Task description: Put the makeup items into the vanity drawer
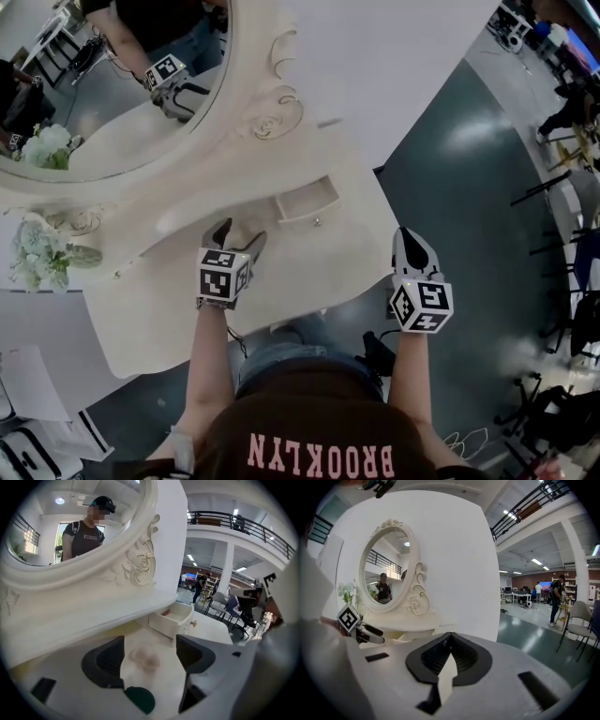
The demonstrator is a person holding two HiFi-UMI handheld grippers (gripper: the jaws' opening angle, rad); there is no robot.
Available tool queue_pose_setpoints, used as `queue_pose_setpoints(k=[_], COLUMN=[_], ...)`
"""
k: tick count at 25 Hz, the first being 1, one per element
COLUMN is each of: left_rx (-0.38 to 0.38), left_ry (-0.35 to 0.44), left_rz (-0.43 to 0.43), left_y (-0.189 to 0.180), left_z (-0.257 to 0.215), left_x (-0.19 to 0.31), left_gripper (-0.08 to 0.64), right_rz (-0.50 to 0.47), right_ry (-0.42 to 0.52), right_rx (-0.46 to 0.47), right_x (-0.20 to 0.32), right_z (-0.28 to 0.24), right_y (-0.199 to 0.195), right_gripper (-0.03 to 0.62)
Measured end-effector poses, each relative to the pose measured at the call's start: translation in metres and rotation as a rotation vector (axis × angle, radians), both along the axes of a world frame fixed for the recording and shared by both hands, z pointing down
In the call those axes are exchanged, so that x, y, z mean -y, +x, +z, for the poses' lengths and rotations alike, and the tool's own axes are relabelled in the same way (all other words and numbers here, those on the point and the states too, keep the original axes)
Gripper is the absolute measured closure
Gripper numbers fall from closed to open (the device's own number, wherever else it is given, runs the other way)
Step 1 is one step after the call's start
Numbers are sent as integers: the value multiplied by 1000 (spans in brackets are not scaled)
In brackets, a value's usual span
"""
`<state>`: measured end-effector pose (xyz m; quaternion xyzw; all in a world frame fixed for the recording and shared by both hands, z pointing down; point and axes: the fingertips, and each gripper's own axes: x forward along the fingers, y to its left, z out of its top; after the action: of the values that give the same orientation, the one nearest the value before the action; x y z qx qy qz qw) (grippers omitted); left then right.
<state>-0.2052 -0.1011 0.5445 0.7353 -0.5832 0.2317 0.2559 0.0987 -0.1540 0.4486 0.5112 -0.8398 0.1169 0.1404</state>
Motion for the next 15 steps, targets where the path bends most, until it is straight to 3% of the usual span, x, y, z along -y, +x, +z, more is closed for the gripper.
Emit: queue_pose_setpoints(k=[9,13,14,15], left_rx=[35,100,125,142], left_ry=[-95,-122,-113,-103], left_rz=[-8,-32,-39,-48], left_y=[10,3,-1,-3], left_z=[40,53,53,51], left_x=[1,0,1,1], left_gripper=[239,239,272,385], right_rz=[37,18,19,20], right_ry=[-88,-104,-106,-108], right_rx=[-2,-15,-14,-12], right_x=[-3,-5,-5,-5], right_z=[34,42,42,43], right_y=[26,26,27,28], right_gripper=[594,595,595,595])
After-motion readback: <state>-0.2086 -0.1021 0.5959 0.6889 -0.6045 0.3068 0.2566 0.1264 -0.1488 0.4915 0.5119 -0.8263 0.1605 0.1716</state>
